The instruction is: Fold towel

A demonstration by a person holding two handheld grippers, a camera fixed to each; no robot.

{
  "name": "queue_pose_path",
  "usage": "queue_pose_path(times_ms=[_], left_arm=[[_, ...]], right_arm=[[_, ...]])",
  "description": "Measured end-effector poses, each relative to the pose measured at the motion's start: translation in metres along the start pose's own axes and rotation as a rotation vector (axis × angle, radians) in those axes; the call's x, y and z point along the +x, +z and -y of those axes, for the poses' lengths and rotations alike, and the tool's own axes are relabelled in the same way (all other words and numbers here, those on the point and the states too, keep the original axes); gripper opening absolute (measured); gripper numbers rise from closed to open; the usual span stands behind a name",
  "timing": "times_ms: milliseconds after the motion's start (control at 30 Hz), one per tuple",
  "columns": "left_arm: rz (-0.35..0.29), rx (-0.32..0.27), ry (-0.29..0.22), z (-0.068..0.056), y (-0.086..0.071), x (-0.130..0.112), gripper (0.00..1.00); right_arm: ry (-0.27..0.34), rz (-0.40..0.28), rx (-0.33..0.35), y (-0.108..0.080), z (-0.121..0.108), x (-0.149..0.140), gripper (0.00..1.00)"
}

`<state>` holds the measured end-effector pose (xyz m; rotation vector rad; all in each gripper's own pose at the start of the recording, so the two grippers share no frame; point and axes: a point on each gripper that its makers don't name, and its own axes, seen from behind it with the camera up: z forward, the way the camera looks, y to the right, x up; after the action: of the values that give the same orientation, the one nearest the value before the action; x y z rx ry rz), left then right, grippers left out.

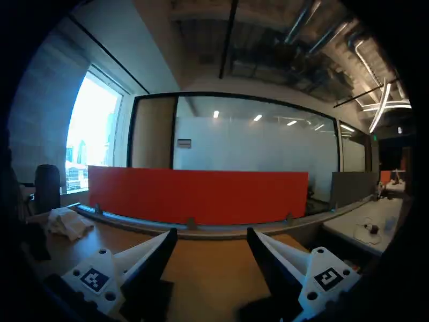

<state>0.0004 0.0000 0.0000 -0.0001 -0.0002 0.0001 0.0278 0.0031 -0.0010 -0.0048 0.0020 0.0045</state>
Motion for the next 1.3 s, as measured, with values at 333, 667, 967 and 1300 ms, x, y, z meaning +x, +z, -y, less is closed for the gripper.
queue_pose_path(times_ms=[333,667,967,1300], left_arm=[[0.027,-0.020,0.004,-0.002,-0.003,0.023,0.95],[0.083,-0.111,0.033,-0.020,-0.004,0.027,0.95],[0.163,-0.250,0.080,-0.047,-0.006,0.022,0.95],[0.200,-0.330,0.113,-0.060,-0.008,0.023,0.95]], right_arm=[[0.002,-0.001,-0.013,-0.003,-0.007,0.046,1.00],[-0.040,0.041,0.076,-0.002,0.014,0.057,1.00],[-0.096,0.111,0.256,0.003,0.059,0.055,1.00],[-0.173,0.174,0.371,0.006,0.082,0.050,1.00]])
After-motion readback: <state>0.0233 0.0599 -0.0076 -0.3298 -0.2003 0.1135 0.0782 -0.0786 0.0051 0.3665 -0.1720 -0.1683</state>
